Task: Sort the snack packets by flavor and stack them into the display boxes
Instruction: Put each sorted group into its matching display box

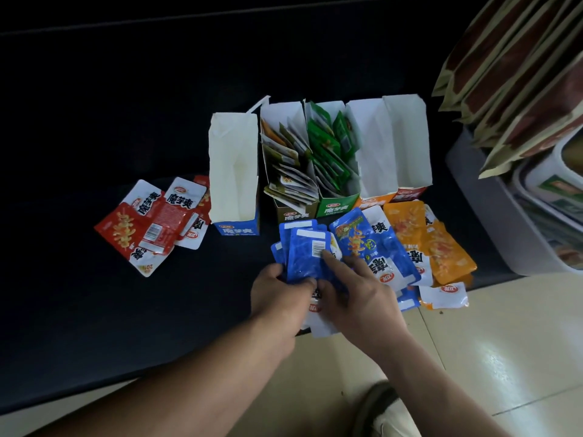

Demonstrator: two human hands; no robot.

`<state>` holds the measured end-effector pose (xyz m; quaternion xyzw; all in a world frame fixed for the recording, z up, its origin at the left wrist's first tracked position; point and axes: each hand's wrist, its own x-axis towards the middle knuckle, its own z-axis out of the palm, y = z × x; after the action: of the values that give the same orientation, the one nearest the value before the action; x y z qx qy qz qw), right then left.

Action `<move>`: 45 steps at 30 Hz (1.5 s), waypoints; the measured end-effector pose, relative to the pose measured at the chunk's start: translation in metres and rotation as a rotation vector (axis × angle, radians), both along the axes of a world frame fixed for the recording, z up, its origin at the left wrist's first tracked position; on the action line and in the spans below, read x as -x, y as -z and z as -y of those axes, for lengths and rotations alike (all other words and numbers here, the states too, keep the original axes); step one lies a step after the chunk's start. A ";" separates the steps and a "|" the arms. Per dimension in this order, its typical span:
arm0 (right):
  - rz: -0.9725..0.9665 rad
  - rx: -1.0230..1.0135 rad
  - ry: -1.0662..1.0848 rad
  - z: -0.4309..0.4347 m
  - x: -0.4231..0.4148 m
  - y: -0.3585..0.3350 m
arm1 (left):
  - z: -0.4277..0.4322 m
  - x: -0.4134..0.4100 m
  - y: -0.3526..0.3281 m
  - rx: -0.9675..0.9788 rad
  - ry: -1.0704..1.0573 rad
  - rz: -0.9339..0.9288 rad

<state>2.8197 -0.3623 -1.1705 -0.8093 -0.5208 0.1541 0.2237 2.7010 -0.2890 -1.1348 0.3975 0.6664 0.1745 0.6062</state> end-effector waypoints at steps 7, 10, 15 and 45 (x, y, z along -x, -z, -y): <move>-0.022 0.044 -0.039 0.003 0.005 -0.001 | 0.007 -0.004 0.008 0.028 -0.051 -0.113; -0.033 0.045 -0.040 0.004 0.001 -0.003 | 0.003 -0.006 0.003 0.083 -0.030 -0.064; -0.079 0.061 -0.045 0.004 -0.001 -0.005 | -0.019 -0.001 -0.008 0.101 0.113 -0.002; -0.514 -0.149 0.219 -0.013 0.047 -0.092 | -0.013 0.063 -0.074 -0.103 0.441 0.254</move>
<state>2.7731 -0.3489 -1.0781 -0.7765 -0.3665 0.2903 0.4224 2.6378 -0.2757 -1.0608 0.5385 0.4723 0.1204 0.6873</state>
